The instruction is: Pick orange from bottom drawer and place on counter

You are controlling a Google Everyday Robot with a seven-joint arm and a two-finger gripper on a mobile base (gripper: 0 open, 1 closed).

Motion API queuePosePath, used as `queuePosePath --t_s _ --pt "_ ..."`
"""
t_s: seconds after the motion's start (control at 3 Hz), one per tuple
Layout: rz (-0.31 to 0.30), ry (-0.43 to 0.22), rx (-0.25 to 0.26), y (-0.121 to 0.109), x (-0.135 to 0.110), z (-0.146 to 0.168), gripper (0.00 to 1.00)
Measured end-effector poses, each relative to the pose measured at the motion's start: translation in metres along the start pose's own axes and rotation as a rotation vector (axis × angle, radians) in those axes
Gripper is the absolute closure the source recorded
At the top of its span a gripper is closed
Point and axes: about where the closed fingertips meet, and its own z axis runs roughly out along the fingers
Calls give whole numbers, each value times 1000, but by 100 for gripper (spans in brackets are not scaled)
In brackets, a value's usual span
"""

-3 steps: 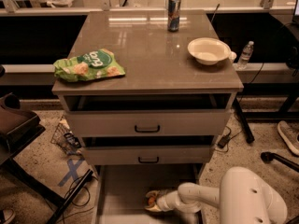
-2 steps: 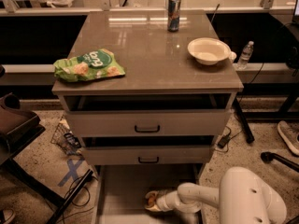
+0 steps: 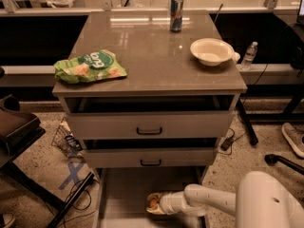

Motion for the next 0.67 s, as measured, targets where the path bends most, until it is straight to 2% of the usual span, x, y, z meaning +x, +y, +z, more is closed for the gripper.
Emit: queuePosePath --t_s 0.33,0.67 --pt "-11 -116 8 2 -83 -76 100" --pt "-22 -160 19 2 -162 -153 100"
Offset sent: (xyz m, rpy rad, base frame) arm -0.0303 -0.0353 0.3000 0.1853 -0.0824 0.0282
